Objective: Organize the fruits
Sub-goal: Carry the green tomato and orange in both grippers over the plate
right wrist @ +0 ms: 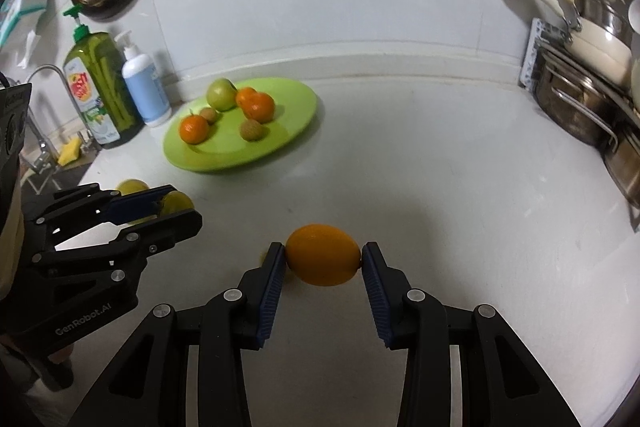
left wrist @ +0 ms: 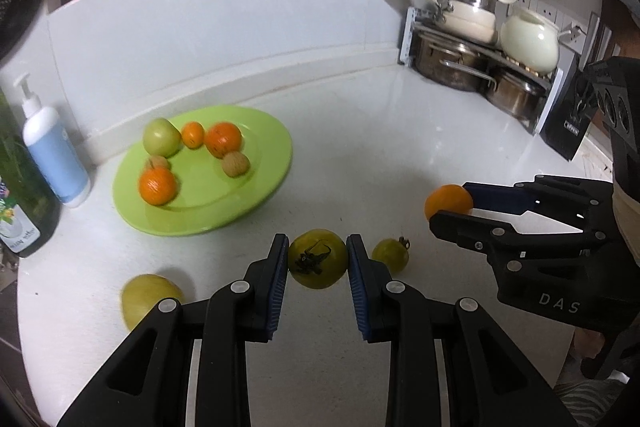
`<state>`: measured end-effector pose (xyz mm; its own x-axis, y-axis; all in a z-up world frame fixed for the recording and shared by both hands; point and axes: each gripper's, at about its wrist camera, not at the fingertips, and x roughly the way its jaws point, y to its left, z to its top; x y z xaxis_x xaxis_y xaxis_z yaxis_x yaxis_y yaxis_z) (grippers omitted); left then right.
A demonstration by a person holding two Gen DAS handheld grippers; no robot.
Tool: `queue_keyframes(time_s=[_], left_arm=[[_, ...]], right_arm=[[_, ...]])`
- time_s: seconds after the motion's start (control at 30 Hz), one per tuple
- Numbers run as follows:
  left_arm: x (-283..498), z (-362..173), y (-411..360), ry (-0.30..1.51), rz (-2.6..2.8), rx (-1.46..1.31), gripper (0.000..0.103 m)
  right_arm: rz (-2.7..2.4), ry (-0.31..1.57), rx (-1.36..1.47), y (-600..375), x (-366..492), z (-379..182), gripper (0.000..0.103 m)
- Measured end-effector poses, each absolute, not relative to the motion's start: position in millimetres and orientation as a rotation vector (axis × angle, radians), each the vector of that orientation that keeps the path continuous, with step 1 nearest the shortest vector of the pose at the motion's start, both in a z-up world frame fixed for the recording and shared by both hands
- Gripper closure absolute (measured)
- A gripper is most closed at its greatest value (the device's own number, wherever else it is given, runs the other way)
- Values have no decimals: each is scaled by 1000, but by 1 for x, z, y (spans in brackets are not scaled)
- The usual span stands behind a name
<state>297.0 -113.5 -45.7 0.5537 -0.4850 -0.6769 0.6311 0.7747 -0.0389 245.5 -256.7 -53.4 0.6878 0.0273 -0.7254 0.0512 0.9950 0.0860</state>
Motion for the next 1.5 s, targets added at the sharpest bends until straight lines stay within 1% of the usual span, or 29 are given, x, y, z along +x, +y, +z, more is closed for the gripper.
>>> queue_keyframes(time_s=[0.33, 0.67, 1.17, 1.5], left_arm=[[304, -15, -95, 649, -616, 189, 74], [342, -7, -91, 635, -564, 207, 74], [444, -25, -93, 762, -534, 195, 74], [479, -47, -101, 818, -525, 268, 74]], right_arm=[[81, 725, 64, -236, 264, -20, 63], [157, 704, 14, -226, 309, -9, 63], [215, 745, -34, -222, 413, -12, 63], [219, 812, -42, -221, 478, -39, 63]])
